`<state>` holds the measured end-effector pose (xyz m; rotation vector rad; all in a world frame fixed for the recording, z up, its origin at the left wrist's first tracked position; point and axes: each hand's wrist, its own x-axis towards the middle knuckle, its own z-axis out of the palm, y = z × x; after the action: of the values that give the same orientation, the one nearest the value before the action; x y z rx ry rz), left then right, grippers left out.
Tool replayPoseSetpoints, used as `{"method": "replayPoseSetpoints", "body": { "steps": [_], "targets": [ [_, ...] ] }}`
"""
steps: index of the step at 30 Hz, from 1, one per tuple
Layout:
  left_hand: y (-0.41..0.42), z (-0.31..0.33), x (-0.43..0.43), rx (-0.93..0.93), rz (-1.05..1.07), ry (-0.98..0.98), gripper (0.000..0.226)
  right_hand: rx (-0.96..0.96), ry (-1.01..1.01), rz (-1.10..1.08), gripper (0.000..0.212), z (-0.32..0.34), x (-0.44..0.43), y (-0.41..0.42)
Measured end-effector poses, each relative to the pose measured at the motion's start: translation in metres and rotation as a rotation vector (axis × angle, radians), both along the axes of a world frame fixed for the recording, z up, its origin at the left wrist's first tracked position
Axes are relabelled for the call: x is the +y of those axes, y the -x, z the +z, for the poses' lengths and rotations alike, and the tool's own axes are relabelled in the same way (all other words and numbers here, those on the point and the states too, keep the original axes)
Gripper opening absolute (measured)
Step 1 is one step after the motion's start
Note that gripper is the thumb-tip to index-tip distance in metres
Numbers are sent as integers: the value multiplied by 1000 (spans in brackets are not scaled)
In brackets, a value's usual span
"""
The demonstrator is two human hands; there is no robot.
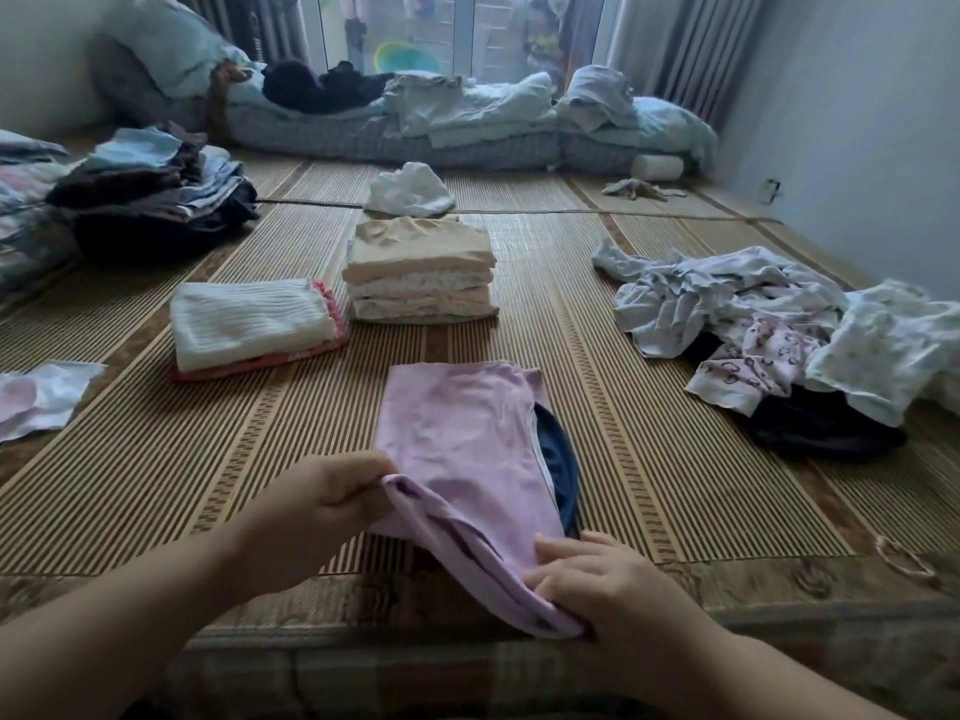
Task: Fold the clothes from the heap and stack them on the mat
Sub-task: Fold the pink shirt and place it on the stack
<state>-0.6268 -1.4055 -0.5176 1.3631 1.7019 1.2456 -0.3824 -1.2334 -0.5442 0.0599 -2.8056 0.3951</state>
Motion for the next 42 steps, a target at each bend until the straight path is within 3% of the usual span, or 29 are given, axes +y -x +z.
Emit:
{"method": "replayPoseSetpoints", "body": {
  "steps": [4,6,8,12,17,20,24,29,32,35,38,40,42],
  "targets": [
    [12,9,13,-248,73,-73,15,-31,607,-136,4,36,24,21],
    [26,18,27,-352,125,-111,22,66,895,-231,17,56,41,46],
    [47,21,47,-357,211,-107,31,134,1000,-363,30,67,63,81],
    [88,1,101,-184,489,26,28,107,915,-659,39,56,103,151],
    [113,-20,142,362,695,400,31,-135,517,-821,60,23,124,190],
    [100,-29,141,456,668,428,55,-260,322,-765,71,6,117,188],
    [71,-57,124,659,510,712,73,-426,219,-757,82,-14,104,178],
    [54,-58,111,668,524,702,65,-376,160,-907,89,-15,92,166],
    [53,-45,107,622,562,649,57,-360,427,-1013,82,0,87,164],
    [58,-34,106,365,595,573,63,-472,669,-983,51,15,88,164],
    [63,-25,107,128,584,497,67,-432,792,-911,41,21,85,168],
    [64,-21,109,65,590,441,57,-312,903,-877,46,21,82,171],
    [65,-20,107,4,591,373,48,-211,916,-837,67,24,79,172]
  ]
}}
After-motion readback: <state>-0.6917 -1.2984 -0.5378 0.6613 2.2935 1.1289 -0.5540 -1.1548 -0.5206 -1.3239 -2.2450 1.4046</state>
